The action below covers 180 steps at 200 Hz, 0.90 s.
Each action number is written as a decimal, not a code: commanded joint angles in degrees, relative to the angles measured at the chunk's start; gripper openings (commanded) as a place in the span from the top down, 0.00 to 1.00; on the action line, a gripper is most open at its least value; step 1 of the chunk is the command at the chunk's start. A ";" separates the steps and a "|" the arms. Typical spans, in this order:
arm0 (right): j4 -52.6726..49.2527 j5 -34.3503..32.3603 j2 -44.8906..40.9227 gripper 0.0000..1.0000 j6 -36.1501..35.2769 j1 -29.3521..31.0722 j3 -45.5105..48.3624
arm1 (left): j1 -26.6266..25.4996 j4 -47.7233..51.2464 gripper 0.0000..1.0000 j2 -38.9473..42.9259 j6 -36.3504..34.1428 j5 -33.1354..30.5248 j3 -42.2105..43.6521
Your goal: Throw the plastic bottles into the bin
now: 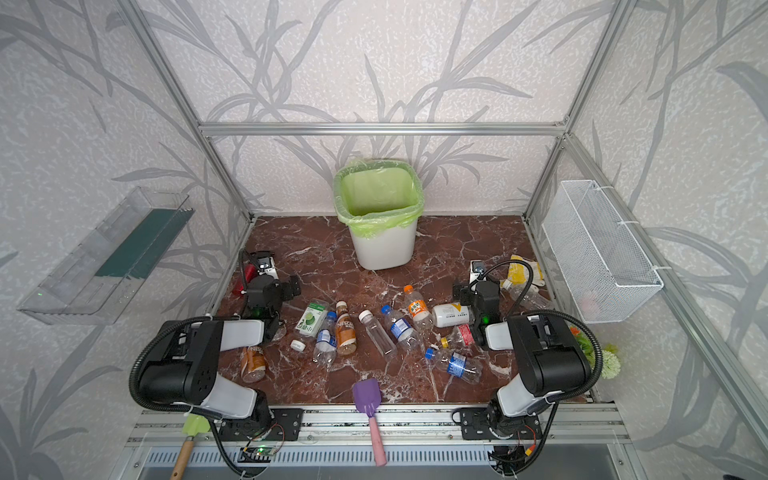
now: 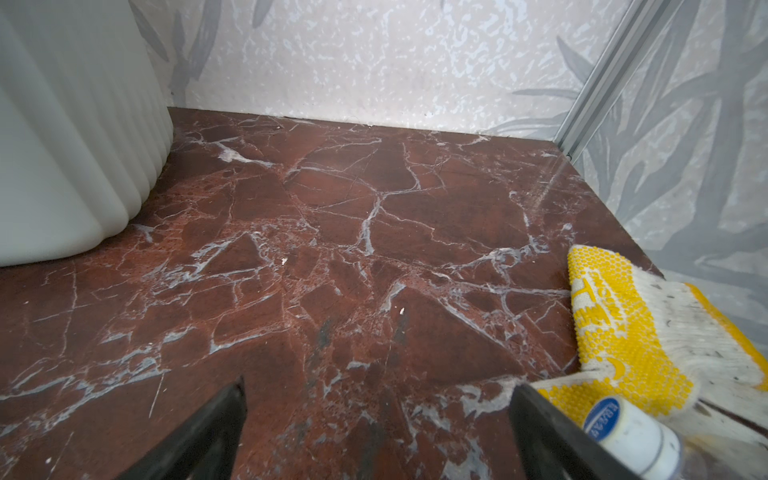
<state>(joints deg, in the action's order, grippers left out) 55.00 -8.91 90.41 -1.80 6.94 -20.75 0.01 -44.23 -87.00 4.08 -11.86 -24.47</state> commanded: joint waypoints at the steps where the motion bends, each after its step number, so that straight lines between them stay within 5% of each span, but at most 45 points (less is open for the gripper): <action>1: 0.96 0.12 -0.06 0.01 -0.22 -0.08 -0.43 | 0.18 -0.99 0.01 -0.19 -0.21 -0.21 0.65; 81: 0.72 1.61 -0.15 0.01 0.29 -0.82 -0.39 | 0.17 -0.92 0.01 -0.25 -0.22 -0.19 0.61; 99: 0.73 1.61 -0.16 0.00 0.31 -0.88 -0.38 | 0.13 -0.90 0.11 -0.27 -0.25 -0.21 0.59; 133: 0.75 0.77 -0.62 0.14 0.44 -0.86 -0.34 | 0.14 -1.34 0.17 -0.08 -0.25 -0.24 0.83; 143: -5.15 -0.98 -4.31 0.15 1.84 -1.32 -2.17 | 0.08 -1.69 0.24 1.45 -0.96 -1.11 0.23; 157: -20.53 2.29 -9.58 0.17 2.54 -2.73 -7.57 | 0.21 16.72 0.34 7.55 0.92 -3.10 -6.20; 180: -31.84 7.09 -13.53 0.19 2.35 -2.81 -14.83 | -0.01 21.61 0.34 13.07 4.75 -6.25 -9.58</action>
<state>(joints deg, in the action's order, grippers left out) 37.10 -6.44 82.19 -0.64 4.58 -28.10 0.01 -31.51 -80.44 5.26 -14.17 -28.93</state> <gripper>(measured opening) 0.812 0.663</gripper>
